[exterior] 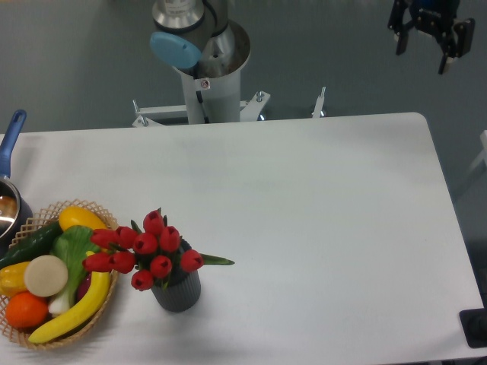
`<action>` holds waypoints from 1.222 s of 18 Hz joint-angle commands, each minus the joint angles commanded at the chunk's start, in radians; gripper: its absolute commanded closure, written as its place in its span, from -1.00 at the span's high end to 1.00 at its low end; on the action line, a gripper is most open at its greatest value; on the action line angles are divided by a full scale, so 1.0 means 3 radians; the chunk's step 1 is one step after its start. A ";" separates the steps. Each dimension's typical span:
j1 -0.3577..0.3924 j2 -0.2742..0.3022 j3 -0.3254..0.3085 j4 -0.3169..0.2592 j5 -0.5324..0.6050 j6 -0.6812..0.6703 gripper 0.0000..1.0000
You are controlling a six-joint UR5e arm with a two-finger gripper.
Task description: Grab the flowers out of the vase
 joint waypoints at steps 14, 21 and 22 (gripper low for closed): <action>0.0071 -0.0015 -0.0076 0.0015 -0.0245 -0.0031 1.00; 0.0051 0.0015 -0.0153 0.0026 -0.0281 -0.0219 1.00; 0.0041 0.0020 -0.0174 0.0031 -0.0281 -0.0276 1.00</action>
